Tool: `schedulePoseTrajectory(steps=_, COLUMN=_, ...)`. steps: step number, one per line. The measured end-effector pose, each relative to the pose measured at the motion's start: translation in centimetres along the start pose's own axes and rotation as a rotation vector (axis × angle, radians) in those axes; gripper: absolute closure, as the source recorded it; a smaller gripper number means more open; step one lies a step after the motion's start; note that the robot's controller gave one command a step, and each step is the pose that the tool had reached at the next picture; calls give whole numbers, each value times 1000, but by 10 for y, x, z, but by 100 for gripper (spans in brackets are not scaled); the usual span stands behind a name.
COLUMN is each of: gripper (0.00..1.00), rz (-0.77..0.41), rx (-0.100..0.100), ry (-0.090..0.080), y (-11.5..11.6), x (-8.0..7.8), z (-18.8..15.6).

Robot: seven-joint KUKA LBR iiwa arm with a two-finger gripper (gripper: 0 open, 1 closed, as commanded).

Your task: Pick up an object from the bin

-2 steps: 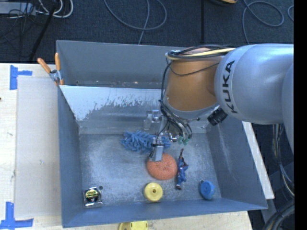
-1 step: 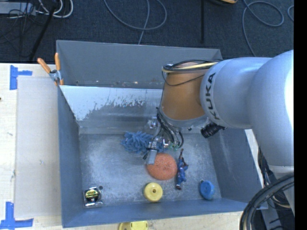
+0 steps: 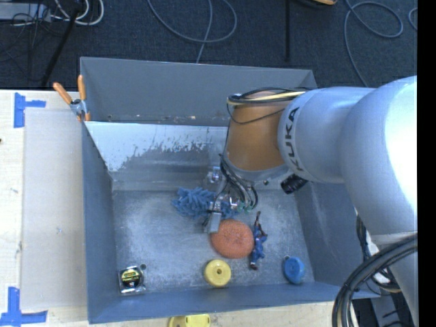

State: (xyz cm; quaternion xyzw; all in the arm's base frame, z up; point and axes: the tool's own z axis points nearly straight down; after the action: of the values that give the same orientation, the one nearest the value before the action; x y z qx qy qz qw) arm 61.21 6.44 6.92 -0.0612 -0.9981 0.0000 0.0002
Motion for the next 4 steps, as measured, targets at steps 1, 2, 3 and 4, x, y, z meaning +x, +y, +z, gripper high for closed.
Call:
schedulePoseTrajectory(steps=1, gripper=0, rz=122, rx=0, ry=2, y=14, x=7, z=0)
schedulePoseTrajectory(steps=2, gripper=100, rz=1, rx=-1, ry=-2, y=0, x=-1, z=0)
schedulePoseTrajectory(steps=3, gripper=100, rz=2, rx=-1, ry=-2, y=0, x=-1, z=0)
schedulePoseTrajectory(steps=4, gripper=100, rz=2, rx=-1, ry=0, y=0, x=0, z=-2)
